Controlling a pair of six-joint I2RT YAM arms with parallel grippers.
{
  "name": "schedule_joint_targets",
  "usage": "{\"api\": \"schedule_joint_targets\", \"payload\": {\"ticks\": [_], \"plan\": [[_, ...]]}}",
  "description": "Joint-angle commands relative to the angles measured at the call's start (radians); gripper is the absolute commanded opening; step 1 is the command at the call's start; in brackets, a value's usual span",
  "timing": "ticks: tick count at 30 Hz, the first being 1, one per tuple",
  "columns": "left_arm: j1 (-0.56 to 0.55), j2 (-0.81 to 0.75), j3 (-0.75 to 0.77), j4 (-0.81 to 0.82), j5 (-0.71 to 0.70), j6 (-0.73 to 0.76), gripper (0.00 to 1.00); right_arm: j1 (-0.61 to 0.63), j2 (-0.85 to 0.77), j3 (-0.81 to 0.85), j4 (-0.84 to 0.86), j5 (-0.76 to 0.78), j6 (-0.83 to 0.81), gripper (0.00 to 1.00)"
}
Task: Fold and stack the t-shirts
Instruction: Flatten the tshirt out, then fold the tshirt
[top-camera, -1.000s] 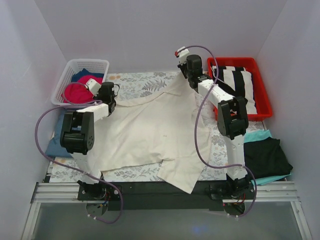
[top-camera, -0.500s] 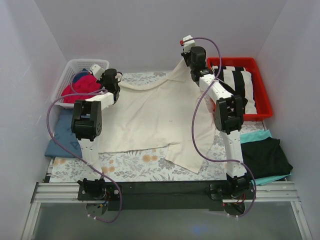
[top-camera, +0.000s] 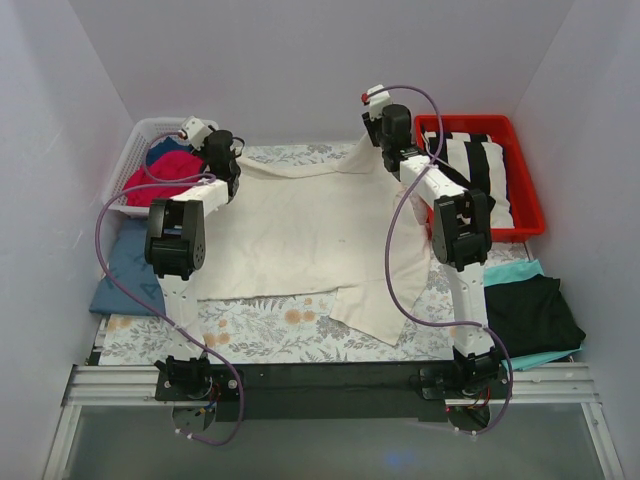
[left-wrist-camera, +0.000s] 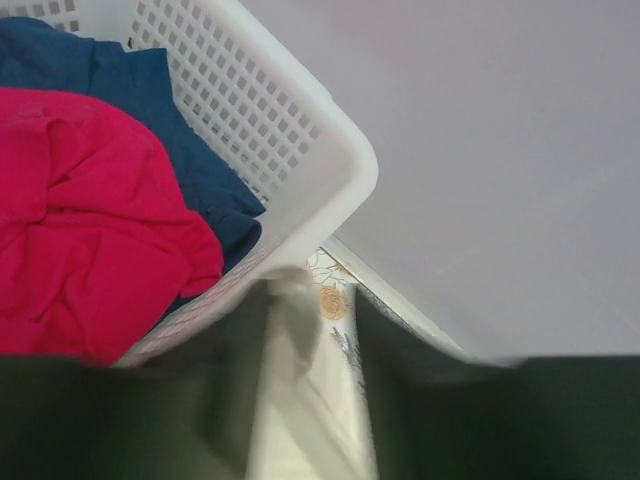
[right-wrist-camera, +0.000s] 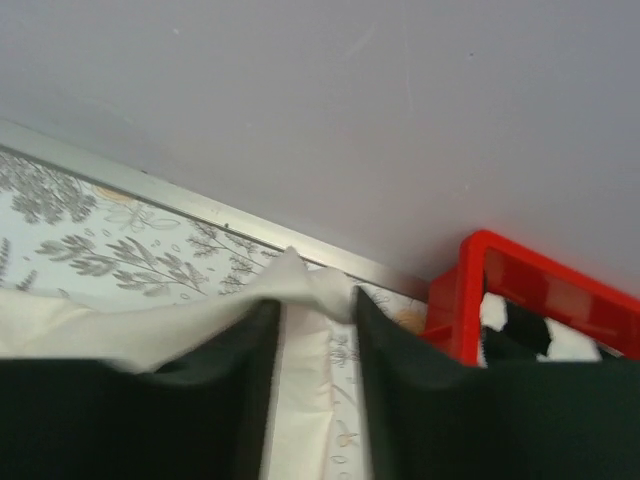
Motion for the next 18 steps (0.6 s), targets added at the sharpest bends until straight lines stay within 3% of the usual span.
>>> {"api": "schedule_joint_targets", "payload": {"ticks": [1, 5, 8, 13, 18], "plan": [[0.008, -0.019, 0.076, -0.036, 0.013, 0.022, 0.47, -0.006, -0.095, 0.031, 0.028, 0.017, 0.002, 0.66], [0.006, -0.081, 0.042, -0.059, 0.019, 0.001, 0.68, -0.004, -0.173, -0.011, -0.021, 0.067, 0.016, 0.84], [0.005, -0.152, -0.028, -0.079, 0.036, -0.015, 0.7, -0.004, -0.297, -0.094, -0.057, 0.077, 0.068, 0.87], [-0.024, -0.337, -0.162, -0.237, 0.036, -0.117, 0.71, 0.022, -0.518, -0.415, -0.184, 0.055, 0.218, 0.87], [-0.046, -0.477, -0.335, -0.426, 0.175, -0.205, 0.71, 0.06, -0.687, -0.682, -0.268, -0.05, 0.314, 0.86]]}}
